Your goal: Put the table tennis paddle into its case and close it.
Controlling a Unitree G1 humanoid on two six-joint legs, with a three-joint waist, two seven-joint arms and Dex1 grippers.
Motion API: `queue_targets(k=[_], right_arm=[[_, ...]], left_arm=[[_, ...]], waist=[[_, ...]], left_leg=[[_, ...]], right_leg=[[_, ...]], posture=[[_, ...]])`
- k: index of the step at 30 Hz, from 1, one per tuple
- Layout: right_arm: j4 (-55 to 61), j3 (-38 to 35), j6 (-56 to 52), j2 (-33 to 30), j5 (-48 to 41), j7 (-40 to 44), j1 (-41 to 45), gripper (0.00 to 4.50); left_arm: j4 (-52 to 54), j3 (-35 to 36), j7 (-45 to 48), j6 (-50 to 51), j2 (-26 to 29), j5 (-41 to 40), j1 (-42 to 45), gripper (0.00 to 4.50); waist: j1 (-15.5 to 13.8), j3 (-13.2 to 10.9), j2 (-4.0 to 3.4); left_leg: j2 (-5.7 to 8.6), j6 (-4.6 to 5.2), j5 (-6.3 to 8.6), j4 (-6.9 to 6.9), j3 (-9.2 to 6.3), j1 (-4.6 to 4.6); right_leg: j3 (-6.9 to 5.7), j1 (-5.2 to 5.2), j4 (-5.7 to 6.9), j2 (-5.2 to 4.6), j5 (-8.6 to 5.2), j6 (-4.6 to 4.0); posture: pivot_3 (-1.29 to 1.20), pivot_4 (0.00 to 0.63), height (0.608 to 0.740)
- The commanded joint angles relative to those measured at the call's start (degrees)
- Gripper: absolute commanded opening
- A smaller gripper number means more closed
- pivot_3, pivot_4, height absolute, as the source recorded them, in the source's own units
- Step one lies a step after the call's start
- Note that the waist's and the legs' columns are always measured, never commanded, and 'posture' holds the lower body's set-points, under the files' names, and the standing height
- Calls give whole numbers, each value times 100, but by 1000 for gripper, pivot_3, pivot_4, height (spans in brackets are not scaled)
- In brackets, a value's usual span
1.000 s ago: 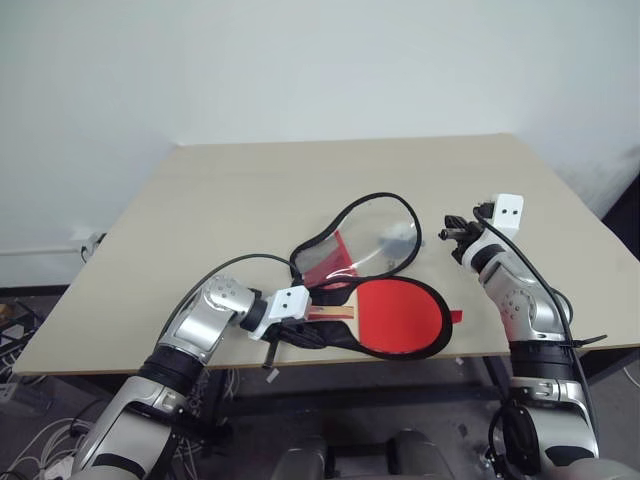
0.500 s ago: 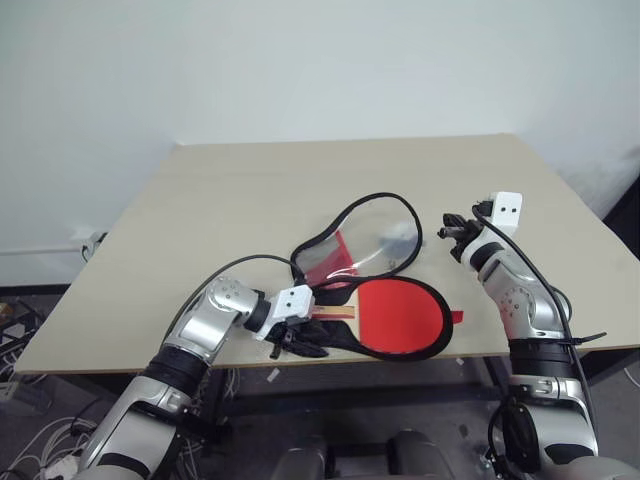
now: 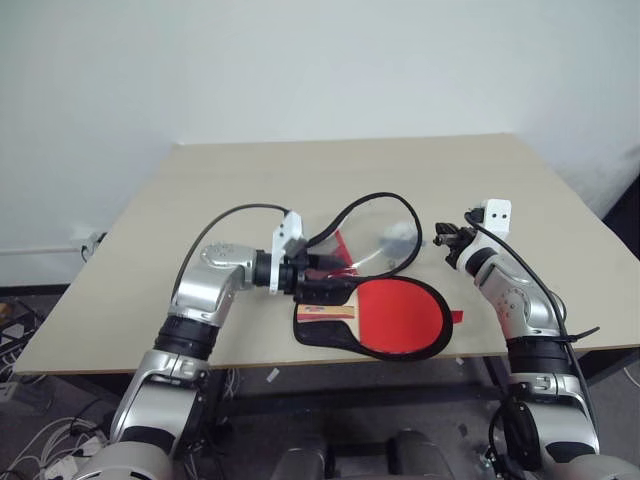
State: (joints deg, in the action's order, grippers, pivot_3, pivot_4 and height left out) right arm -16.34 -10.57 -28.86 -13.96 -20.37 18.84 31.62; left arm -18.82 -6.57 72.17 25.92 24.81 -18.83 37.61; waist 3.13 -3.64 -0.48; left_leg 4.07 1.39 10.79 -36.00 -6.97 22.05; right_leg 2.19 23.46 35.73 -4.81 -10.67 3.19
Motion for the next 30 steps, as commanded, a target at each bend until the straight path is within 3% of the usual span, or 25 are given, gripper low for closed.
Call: queue_targets(k=[1,3,11,30], right_arm=[[-55,-140,55,3,-250,264,307,1244],[-92,-163,-127,16,-378,386,350,1741],[17,-232,-861,8,-845,711,206,1741],[-663,-180,-840,142,-750,859,75,1741]], left_arm=[[-287,479,-564,55,-63,-138,232,2791],[-412,595,-788,6,-88,-119,217,2791],[-459,725,-1032,-40,-68,-132,61,2791],[-487,698,-1113,-85,-135,-117,-32,2791]], waist=[[5,0,0],[8,0,0],[-9,-2,6],[-6,-2,6]], left_leg=[[5,0,0,1,0,0],[7,0,0,1,-1,0],[8,-1,0,0,-1,1],[17,-14,8,0,1,2]], right_leg=[[0,0,0,0,0,0],[0,0,0,1,2,3],[1,0,-3,-2,3,6],[0,0,-3,-2,4,6]], posture=[[0,0,740],[0,0,740],[0,0,740],[0,0,740]])
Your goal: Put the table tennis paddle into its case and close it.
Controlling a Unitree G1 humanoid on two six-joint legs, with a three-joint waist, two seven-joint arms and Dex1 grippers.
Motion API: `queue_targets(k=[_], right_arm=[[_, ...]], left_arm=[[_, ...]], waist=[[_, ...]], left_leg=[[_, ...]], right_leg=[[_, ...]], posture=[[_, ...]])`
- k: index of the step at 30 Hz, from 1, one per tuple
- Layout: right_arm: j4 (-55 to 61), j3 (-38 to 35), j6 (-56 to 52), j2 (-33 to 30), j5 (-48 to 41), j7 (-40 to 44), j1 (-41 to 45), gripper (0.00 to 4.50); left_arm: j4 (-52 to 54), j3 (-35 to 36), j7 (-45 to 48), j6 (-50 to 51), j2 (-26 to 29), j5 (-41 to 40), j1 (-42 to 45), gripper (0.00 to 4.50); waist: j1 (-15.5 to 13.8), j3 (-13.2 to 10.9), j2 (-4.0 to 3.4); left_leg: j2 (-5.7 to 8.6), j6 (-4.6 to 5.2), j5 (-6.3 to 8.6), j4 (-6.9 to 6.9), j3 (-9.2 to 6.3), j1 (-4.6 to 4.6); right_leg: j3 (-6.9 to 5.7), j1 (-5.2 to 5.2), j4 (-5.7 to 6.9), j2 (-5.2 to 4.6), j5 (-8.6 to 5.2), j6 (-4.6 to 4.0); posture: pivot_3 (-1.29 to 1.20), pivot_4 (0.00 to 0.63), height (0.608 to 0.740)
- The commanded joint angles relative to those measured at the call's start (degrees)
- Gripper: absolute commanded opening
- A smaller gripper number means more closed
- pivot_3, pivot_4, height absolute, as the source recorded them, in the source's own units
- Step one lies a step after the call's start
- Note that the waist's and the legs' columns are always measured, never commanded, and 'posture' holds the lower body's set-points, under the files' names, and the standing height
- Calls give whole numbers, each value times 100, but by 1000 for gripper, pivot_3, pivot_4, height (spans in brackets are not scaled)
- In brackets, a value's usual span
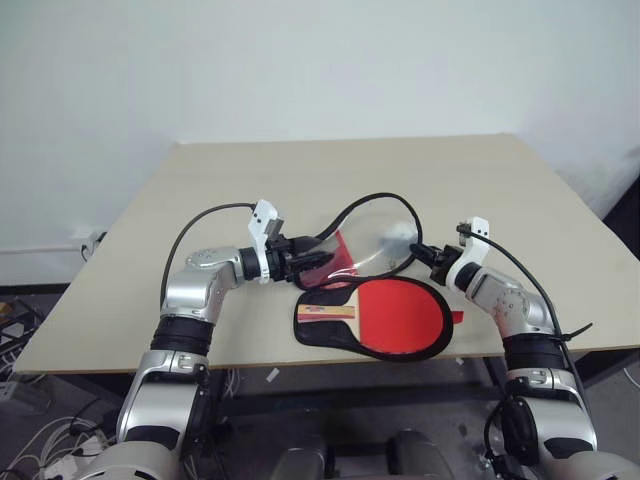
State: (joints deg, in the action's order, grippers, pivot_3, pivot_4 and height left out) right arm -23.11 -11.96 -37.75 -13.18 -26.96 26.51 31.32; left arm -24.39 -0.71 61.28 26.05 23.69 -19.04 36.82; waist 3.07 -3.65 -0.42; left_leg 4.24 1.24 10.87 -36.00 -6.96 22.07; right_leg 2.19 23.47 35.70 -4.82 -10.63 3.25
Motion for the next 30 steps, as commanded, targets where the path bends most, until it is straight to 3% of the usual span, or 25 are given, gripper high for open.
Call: queue_targets(k=[1,7,10,15,21,30], right_arm=[[-76,-41,82,88,-75,98,115,1741],[-441,14,238,169,8,207,168,1741],[-450,18,287,184,-10,275,168,1269],[-135,107,432,116,-61,706,6,37],[351,273,454,-75,-100,1283,-279,37],[639,425,458,-128,-52,1401,-437,37]], left_arm=[[68,108,-29,-100,-32,-95,46,2791],[65,126,-54,-110,-67,-92,44,2791],[78,152,-76,-107,-62,-109,26,2791],[88,188,-151,-135,-76,-119,-9,2791],[-234,396,-506,-351,-155,-89,168,2791],[-1390,579,-1521,-893,-188,286,594,2791]], waist=[[1,0,0],[3,0,1],[2,0,0],[2,0,1],[14,0,2],[17,-2,7]], left_leg=[[0,0,0,0,0,0],[0,-6,4,-1,0,-1],[2,-6,3,-1,0,-1],[3,-6,3,-1,0,-1],[4,-8,5,0,0,-2],[6,-11,6,-1,-1,-2]], right_leg=[[0,0,0,0,0,0],[0,-1,1,0,0,0],[0,-1,1,0,0,0],[0,-2,1,0,1,1],[-1,-1,0,1,1,1],[-1,-1,1,1,1,2]], posture=[[0,0,740],[0,0,740],[0,0,740],[0,0,740],[0,0,740],[0,0,740]])
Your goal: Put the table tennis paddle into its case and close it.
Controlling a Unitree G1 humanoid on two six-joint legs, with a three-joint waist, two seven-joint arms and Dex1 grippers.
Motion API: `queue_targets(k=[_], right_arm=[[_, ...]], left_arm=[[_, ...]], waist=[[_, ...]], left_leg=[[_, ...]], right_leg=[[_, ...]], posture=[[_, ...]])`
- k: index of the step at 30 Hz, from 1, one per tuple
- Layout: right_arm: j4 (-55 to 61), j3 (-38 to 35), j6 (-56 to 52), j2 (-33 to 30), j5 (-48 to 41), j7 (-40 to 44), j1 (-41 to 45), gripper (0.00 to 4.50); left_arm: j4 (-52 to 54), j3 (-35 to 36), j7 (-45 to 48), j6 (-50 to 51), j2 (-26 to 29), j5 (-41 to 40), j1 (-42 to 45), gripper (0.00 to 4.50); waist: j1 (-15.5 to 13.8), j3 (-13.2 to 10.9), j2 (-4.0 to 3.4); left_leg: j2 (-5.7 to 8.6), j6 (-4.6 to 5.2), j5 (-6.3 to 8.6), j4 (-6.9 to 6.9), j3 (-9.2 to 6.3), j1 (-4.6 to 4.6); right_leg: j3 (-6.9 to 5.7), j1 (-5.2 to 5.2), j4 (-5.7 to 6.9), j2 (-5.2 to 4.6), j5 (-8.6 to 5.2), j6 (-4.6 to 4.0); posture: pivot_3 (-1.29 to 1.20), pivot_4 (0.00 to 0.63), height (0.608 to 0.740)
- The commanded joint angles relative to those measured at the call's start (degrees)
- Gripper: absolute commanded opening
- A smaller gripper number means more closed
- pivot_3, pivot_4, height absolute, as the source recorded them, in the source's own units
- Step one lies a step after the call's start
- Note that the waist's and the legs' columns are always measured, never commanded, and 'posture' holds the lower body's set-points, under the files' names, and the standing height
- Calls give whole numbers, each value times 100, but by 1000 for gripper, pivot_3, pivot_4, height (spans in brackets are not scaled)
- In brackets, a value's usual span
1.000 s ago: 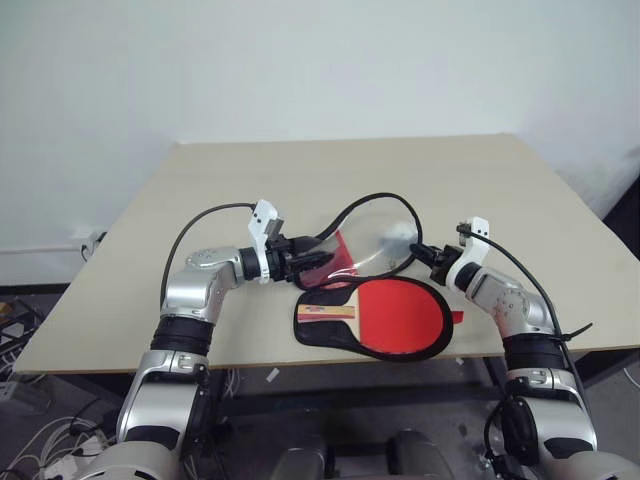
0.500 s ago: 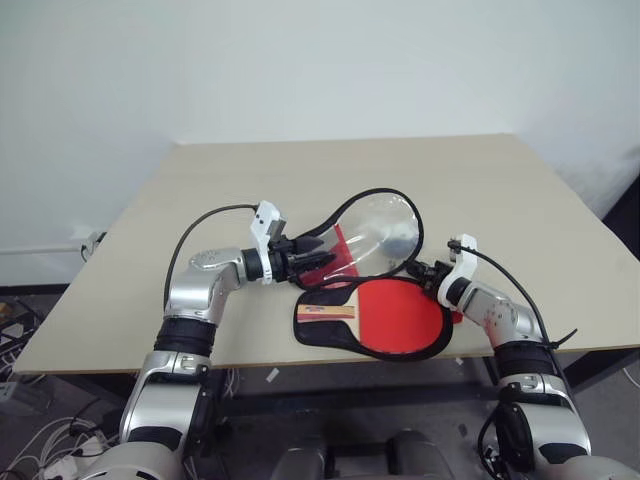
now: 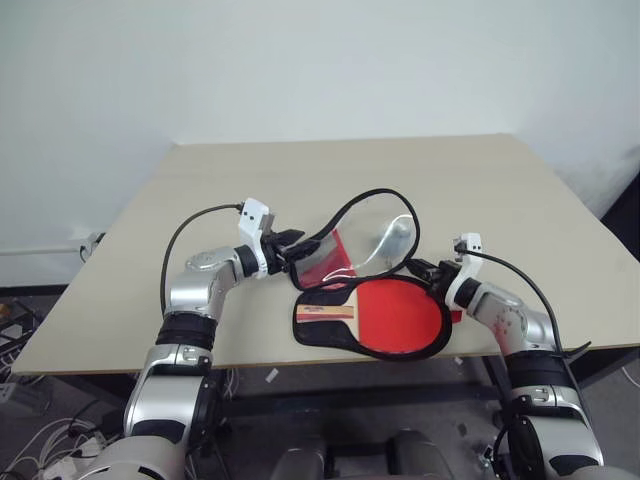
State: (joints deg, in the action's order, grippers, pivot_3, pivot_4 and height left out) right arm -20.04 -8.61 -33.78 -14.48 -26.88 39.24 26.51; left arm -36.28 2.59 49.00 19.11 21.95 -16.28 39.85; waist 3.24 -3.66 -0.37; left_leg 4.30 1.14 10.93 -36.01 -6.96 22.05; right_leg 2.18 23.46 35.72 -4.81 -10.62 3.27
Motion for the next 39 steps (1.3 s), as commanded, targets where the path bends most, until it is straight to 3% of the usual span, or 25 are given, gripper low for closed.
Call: queue_targets(k=[1,8,16,28,31,39], right_arm=[[319,97,64,0,-23,83,40,37],[529,88,310,-8,-111,350,-47,37],[780,309,699,-23,-163,944,-239,37],[933,389,1189,-114,-68,1392,-511,37],[859,392,1260,-110,-32,1371,-520,37],[766,415,1507,-97,-35,1508,-611,37]], left_arm=[[-346,364,-436,-190,-40,-49,373,2791],[-1677,760,-1464,-453,-85,38,1064,2791],[-2995,1132,-1478,-290,-204,-75,1921,2791],[-3747,1428,-2205,-492,-123,37,2440,2791],[-3795,1427,-1987,-247,-109,75,2488,2791],[-3529,983,-29,557,57,296,2288,2791]], waist=[[-2,-3,5],[-15,-6,27],[-20,-9,47],[-5,-12,57],[-12,-12,58],[-4,-13,60]], left_leg=[[0,0,0,0,0,1],[4,-1,1,-1,-2,2],[9,-3,2,-1,-4,5],[7,-9,5,-1,-5,5],[8,-10,6,-2,-5,5],[9,-10,6,-1,-4,5]], right_leg=[[-1,1,0,0,0,1],[-5,0,-1,0,2,3],[-12,1,-3,-1,2,5],[-15,0,-4,-1,2,6],[-15,0,-4,-2,2,6],[-15,0,-3,-1,2,6]], posture=[[0,0,740],[0,0,740],[0,0,740],[0,0,740],[0,0,740],[0,0,740]])
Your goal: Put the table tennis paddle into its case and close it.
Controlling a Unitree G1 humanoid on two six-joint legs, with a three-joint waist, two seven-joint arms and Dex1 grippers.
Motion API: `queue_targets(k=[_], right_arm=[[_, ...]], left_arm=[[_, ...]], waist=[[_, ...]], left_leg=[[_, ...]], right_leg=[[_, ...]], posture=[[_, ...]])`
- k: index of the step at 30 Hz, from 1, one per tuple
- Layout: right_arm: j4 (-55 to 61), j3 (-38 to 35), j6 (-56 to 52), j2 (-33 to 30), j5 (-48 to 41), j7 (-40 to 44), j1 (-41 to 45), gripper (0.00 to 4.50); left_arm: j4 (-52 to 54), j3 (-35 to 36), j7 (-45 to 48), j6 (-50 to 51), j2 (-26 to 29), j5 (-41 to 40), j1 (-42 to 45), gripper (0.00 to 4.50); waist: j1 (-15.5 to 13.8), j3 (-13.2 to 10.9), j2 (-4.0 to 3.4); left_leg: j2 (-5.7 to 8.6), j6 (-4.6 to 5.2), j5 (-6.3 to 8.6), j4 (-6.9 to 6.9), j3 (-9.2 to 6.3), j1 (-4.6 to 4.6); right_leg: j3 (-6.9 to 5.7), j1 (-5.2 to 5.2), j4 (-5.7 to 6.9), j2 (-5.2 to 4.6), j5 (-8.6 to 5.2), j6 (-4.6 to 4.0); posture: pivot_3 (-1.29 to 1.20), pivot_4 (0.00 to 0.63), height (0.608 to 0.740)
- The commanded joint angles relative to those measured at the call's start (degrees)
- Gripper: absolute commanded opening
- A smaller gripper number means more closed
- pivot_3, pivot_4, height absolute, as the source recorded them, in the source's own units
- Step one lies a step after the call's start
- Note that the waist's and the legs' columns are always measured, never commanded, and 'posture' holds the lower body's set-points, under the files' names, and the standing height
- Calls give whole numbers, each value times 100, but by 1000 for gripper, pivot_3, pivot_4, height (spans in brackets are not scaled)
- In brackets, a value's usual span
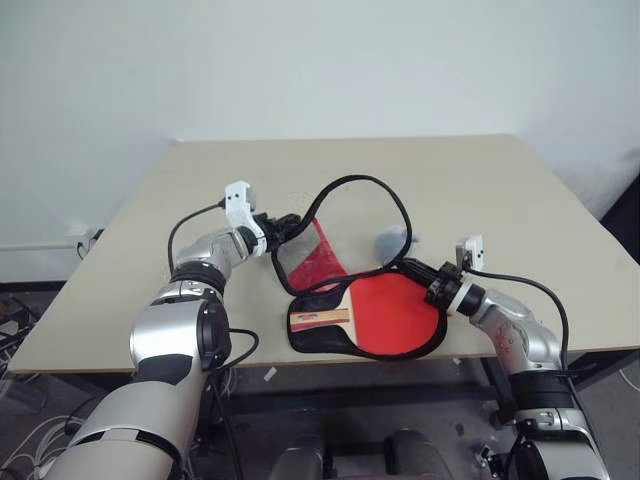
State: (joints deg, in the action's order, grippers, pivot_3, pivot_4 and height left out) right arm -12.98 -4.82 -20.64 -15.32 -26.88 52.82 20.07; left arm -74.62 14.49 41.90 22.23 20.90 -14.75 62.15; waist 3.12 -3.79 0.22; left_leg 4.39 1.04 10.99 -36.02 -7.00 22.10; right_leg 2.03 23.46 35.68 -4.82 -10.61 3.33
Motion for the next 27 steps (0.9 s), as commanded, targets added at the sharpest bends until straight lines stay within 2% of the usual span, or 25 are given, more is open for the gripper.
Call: queue_targets(k=[1,9,13,18,22,27], right_arm=[[-1,61,242,-21,35,117,40,37],[-1064,-41,772,-7,509,-421,418,37],[-1451,-75,1013,34,621,-585,633,37],[-1722,-72,1174,63,681,-630,794,37],[-1740,-76,1127,63,620,-581,822,822],[-1683,-83,1101,56,592,-544,773,2350]], left_arm=[[354,-280,887,309,190,187,12,2791],[1414,-575,2699,1178,510,1,-330,2791],[2259,-849,3104,1608,577,-49,-715,2791],[2924,-1031,3038,1812,532,-77,-1091,2791],[3104,-1040,2944,1885,496,-112,-1185,2791],[3232,-1064,2917,1949,454,-147,-1267,2791]], waist=[[14,0,0],[30,0,0],[18,0,0],[5,0,1],[0,0,0],[14,0,0]], left_leg=[[0,0,0,0,0,0],[-7,0,0,0,0,-3],[-15,0,0,0,-4,-5],[-14,1,-1,-1,-7,-7],[-13,0,-1,-2,-7,-10],[-10,0,-1,0,-5,-14]], right_leg=[[0,0,0,0,0,0],[2,-1,3,0,0,-1],[4,-4,3,-2,0,-1],[5,-6,4,-3,0,-1],[6,-8,6,-2,0,-2],[8,-8,7,0,0,-2]], posture=[[0,0,740],[0,0,740],[0,0,740],[0,0,740],[0,0,740],[0,0,740]])
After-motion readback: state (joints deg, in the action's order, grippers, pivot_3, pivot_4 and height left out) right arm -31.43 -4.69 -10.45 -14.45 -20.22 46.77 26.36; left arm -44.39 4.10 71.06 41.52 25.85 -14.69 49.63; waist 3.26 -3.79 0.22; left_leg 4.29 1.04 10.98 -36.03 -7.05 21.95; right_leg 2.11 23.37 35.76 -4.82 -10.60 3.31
